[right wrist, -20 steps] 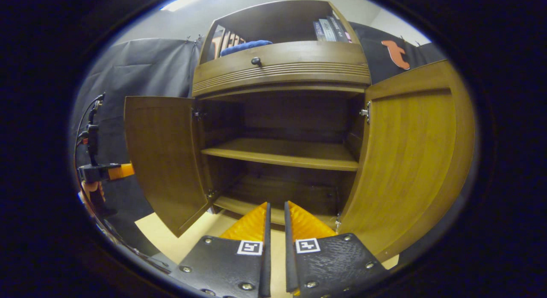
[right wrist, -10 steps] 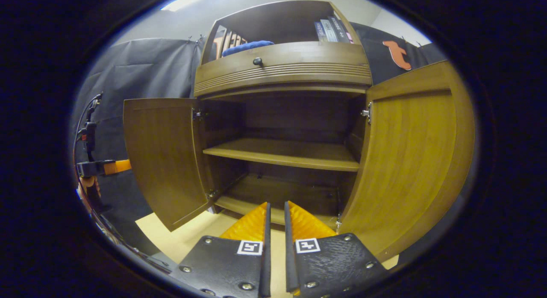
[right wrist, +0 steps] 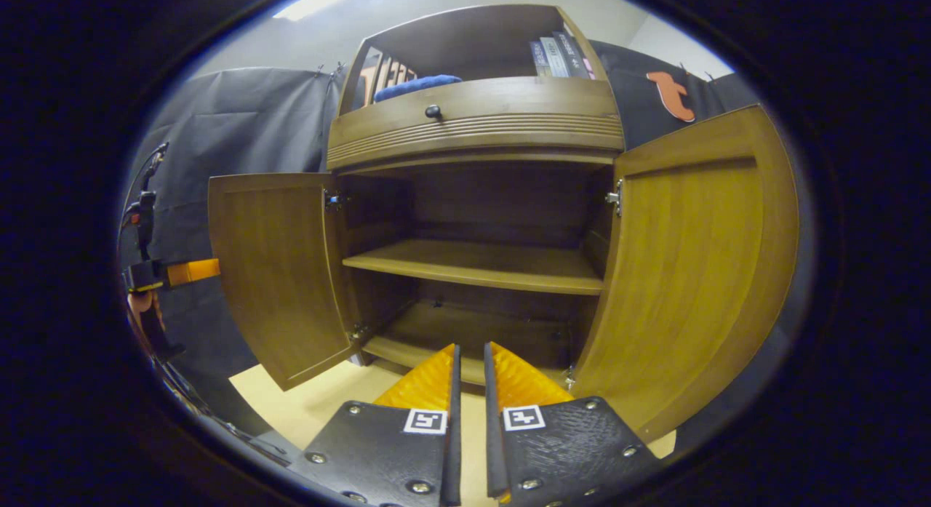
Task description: Open the right door of the double-door shoe cabinet with the right hand, and open the left door with the left hand.
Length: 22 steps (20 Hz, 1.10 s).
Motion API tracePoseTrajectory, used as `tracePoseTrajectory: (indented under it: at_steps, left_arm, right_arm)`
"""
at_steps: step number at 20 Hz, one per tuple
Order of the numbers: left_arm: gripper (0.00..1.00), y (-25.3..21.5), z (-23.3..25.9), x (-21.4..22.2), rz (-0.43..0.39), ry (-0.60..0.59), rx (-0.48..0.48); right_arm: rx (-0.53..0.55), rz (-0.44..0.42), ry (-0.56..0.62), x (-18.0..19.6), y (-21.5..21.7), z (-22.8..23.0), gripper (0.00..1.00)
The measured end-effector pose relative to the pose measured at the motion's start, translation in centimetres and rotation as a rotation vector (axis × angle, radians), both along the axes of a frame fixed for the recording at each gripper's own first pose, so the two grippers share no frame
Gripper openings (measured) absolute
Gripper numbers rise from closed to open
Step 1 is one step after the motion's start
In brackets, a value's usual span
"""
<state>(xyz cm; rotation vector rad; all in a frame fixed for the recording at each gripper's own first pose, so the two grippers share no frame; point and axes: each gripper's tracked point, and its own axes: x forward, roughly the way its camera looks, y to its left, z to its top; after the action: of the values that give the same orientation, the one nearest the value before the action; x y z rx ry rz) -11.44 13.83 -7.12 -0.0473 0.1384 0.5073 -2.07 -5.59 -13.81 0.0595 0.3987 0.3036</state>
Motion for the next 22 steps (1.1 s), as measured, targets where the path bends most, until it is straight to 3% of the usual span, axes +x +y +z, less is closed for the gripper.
tracePoseTrajectory:
  at_steps: [1, 2, 5, 6, 7, 10, 12, 17, 18, 19, 20, 22]
  left_arm:
    - [0.08, -0.9, 0.7, 0.6, -0.02, -0.012, 0.0]
    - [0.0, -2.1, 1.2, 1.3, -0.045, -0.022, 0.0]
    - [0.0, -6.3, 3.1, 3.8, -0.152, -0.047, 0.015]
    - [0.09, -7.8, 3.7, 4.7, -0.194, -0.055, 0.026]
    - [0.0, -9.2, 4.3, 5.5, -0.231, -0.061, 0.039]
    - [0.0, -13.3, 5.6, 7.9, -0.328, -0.078, 0.063]
    - [0.09, -15.9, 6.0, 9.0, -0.392, -0.093, 0.056]
    - [0.09, -21.3, 6.1, 10.6, -0.524, -0.109, 0.036]
    - [0.17, -22.3, 6.0, 10.9, -0.555, -0.107, 0.037]
    - [0.1, -23.2, 5.9, 11.2, -0.581, -0.107, 0.038]
    - [0.27, -23.9, 5.8, 11.2, -0.595, -0.107, 0.037]
    - [0.59, -24.6, 6.2, 11.6, -0.587, -0.129, 0.039]
  right_arm:
    - [-0.004, -0.012, -0.007, 0.1, -0.3, 0.5, 0.14]
    - [-0.005, -0.028, -0.019, -0.1, -0.9, 1.1, 0.14]
    - [0.002, -0.07, -0.077, -0.3, -2.1, 4.0, 0.14]
    - [0.01, -0.08, -0.098, -0.2, -2.3, 5.1, 0.14]
    - [0.018, -0.091, -0.114, -0.1, -2.6, 6.0, 0.13]
    - [0.052, -0.135, -0.164, -0.2, -3.8, 8.6, 0.14]
    - [0.065, -0.152, -0.184, -0.4, -4.4, 9.9, 0.14]
    - [0.08, -0.195, -0.217, -1.9, -5.5, 11.6, 0.14]
    - [0.086, -0.194, -0.221, -2.2, -5.5, 11.9, 0.14]
    - [0.088, -0.193, -0.224, -2.3, -5.3, 11.8, 0.17]
    - [0.089, -0.193, -0.224, -2.5, -5.5, 11.9, 0.21]
    - [0.093, -0.173, -0.219, -2.6, -5.2, 11.9, 0.6]
